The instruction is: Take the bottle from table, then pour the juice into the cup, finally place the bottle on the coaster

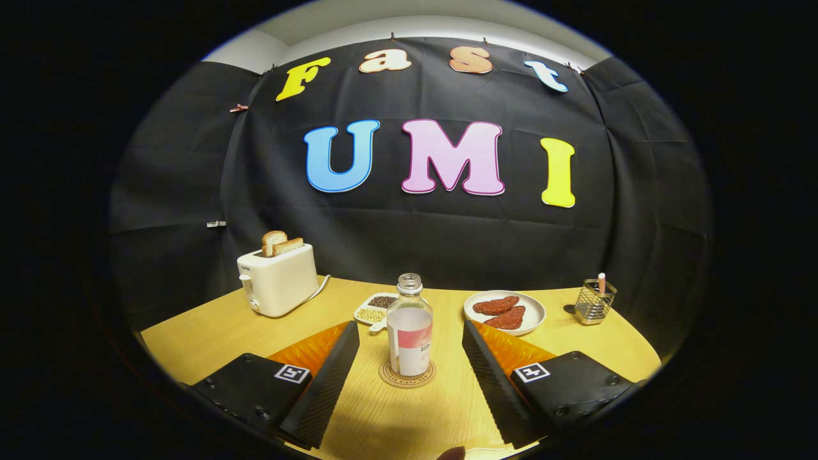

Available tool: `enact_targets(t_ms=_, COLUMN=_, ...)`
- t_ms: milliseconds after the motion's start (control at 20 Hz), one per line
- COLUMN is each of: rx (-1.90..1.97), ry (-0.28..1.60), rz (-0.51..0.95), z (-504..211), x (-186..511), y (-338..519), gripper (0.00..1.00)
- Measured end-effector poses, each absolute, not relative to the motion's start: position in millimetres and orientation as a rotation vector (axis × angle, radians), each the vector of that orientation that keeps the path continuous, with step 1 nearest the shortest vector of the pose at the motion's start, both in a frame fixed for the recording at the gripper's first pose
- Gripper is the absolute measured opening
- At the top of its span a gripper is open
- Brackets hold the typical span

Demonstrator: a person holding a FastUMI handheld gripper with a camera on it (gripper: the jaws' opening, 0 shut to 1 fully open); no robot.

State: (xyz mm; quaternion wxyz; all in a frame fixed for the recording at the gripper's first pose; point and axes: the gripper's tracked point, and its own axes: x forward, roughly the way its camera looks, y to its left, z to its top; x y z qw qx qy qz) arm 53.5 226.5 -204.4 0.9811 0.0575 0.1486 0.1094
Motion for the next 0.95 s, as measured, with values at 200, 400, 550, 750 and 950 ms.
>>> enact_targets(t_ms=200, rx=0.079, ry=0.262, rz=0.185, z=-166.7, x=42.3, y=203.7, gripper=0.99)
enact_targets(t_ms=400, rx=0.035, ry=0.226, rz=0.161, z=-125.7, x=37.2, y=183.6, gripper=0.99)
enact_targets(t_ms=550, rx=0.040, ry=0.185, rz=0.147, z=-92.7, x=34.9, y=173.3, gripper=0.99)
enact_targets(t_ms=750, rx=0.034, ry=0.135, rz=0.113, z=-56.9, x=28.1, y=156.3, gripper=0.97)
enact_targets(t_ms=950, rx=0.040, ry=0.136, rz=0.074, z=-45.4, x=18.5, y=141.5, gripper=0.97)
